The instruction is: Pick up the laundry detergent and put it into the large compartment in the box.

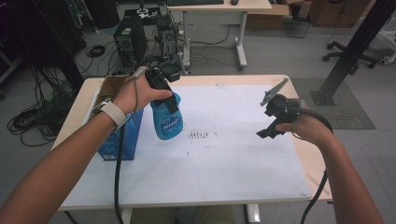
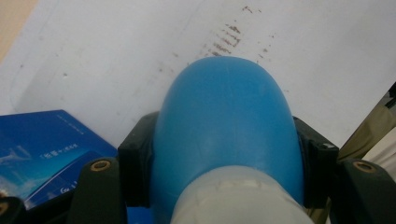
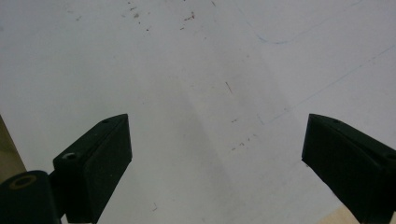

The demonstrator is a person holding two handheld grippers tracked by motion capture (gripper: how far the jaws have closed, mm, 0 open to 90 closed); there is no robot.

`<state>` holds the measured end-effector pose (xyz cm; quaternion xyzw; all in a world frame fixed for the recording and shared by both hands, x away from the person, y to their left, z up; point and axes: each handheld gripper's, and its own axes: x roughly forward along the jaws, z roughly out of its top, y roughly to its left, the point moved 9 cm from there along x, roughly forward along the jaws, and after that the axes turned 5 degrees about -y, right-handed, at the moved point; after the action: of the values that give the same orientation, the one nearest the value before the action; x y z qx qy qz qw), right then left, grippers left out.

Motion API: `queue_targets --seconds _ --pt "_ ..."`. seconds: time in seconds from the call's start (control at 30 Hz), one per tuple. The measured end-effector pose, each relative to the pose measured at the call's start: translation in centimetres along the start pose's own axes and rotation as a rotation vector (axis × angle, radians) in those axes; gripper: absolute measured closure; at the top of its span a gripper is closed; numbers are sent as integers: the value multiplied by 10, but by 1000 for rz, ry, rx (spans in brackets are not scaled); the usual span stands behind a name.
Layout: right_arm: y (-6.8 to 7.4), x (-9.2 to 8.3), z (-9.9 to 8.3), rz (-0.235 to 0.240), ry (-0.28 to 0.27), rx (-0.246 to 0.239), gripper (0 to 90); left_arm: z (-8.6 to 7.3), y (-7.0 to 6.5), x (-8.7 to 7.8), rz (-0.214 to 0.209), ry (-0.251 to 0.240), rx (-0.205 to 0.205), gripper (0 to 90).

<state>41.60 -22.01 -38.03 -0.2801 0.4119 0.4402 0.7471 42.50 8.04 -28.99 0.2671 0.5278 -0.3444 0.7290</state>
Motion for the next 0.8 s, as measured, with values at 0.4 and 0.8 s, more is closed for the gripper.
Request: queue_targets --seconds 0.4,0.8 --pt "1 0 1 3 3 -7 84 2 2 -24 24 -4 -56 371" --pt "1 -2 3 1 3 -12 84 6 8 -58 56 -31 -133 371"
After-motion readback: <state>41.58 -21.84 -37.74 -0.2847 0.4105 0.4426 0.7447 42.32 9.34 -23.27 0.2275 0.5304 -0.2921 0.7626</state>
